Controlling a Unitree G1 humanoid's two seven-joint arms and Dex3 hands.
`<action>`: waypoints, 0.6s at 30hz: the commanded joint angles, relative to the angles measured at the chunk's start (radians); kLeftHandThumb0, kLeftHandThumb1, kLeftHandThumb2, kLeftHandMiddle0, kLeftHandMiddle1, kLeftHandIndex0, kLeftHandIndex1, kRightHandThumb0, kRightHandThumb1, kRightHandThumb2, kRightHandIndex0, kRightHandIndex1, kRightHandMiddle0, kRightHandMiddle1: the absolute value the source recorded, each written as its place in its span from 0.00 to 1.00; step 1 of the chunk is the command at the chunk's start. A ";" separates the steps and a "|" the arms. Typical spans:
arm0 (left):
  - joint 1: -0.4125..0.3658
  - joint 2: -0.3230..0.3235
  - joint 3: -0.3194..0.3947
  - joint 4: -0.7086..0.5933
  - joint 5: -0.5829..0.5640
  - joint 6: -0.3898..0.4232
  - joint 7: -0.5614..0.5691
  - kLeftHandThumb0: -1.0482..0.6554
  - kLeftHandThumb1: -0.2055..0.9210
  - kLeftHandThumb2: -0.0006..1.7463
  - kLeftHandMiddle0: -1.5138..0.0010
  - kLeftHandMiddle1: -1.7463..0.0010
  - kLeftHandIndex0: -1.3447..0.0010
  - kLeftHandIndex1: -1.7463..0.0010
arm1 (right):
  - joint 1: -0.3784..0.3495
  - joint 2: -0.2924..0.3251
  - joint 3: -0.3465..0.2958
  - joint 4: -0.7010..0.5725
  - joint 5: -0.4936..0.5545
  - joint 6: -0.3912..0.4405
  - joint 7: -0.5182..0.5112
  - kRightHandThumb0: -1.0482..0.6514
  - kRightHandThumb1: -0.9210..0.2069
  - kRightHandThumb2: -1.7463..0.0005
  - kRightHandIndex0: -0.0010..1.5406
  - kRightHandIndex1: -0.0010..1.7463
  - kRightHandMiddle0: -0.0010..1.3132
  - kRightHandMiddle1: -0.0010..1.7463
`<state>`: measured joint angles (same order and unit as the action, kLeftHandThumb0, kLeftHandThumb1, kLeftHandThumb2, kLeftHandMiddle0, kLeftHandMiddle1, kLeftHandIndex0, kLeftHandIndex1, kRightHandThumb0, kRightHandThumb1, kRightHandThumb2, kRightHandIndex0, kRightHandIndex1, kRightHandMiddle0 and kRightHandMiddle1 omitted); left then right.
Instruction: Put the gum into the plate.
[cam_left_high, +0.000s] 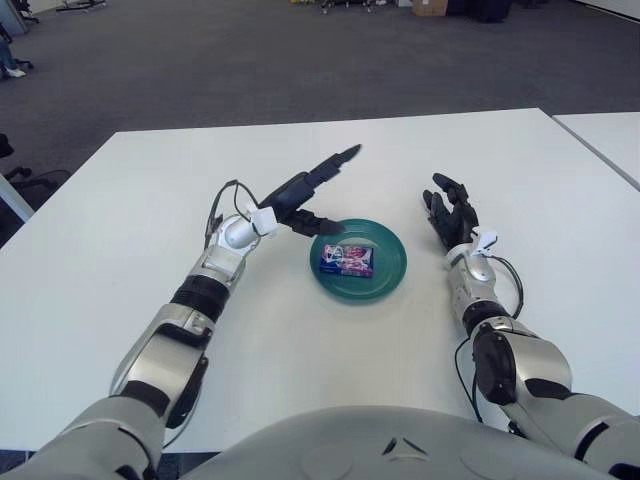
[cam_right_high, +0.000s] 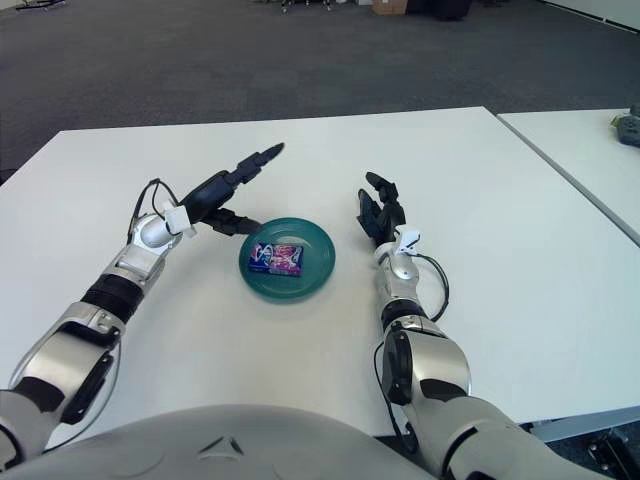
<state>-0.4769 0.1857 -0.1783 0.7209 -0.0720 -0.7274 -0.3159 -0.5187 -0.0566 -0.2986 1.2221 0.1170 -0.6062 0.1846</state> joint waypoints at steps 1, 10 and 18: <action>0.011 -0.088 0.119 0.047 -0.108 -0.057 0.059 0.00 1.00 0.25 1.00 1.00 1.00 1.00 | 0.079 0.022 -0.009 0.060 0.017 0.089 -0.004 0.32 0.00 0.71 0.26 0.01 0.00 0.47; 0.147 -0.208 0.243 0.092 -0.173 -0.054 0.123 0.00 1.00 0.41 1.00 1.00 1.00 1.00 | 0.094 0.022 -0.011 0.054 0.024 0.073 0.020 0.30 0.00 0.72 0.27 0.01 0.00 0.49; 0.173 -0.263 0.336 0.190 -0.118 -0.019 0.345 0.01 1.00 0.53 0.98 0.99 0.97 0.99 | 0.115 0.013 0.034 0.051 -0.023 0.017 0.057 0.28 0.00 0.66 0.20 0.00 0.00 0.41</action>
<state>-0.2951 -0.0771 0.1100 0.8621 -0.2147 -0.7447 -0.0925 -0.5022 -0.0650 -0.2917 1.2174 0.1230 -0.6245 0.2354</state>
